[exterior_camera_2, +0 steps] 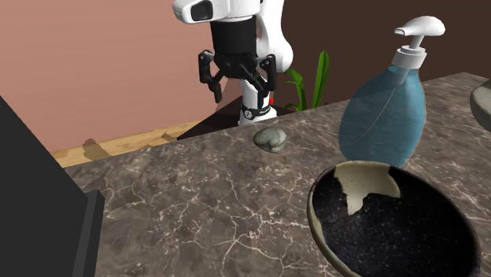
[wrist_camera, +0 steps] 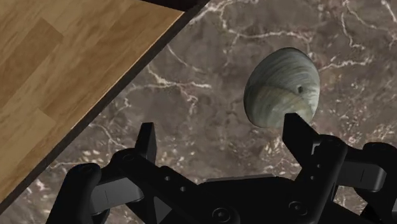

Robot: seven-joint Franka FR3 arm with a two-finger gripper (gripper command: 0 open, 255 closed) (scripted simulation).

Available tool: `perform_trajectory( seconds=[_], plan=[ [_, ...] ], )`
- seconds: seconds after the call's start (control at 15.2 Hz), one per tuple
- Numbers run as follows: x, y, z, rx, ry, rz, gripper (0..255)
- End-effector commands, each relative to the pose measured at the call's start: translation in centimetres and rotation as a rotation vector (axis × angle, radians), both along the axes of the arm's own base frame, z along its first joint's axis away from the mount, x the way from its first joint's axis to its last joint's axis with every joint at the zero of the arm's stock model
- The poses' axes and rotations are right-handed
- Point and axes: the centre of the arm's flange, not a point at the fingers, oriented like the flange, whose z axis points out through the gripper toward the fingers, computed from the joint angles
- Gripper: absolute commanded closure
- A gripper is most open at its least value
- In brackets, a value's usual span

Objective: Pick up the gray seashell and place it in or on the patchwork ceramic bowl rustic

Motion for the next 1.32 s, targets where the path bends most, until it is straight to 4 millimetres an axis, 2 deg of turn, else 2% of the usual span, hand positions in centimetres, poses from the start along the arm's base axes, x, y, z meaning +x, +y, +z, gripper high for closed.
perform_trajectory(
  seconds=[0.0, 0.26, 0.33, 0.79, 1.25],
  plan=[
    [0.8, 2.2, -0.8, 0.020, 0.011, 0.024, 0],
    [1.4, 6.6, -2.8, 0.055, 0.034, 0.073, 0],
    [1.5, 6.8, -2.9, 0.057, 0.035, 0.075, 0],
    [1.0, 7.1, -6.9, 0.057, 0.035, 0.075, 0],
    [1.0, 7.1, -6.9, 0.057, 0.035, 0.075, 0]
  ],
)
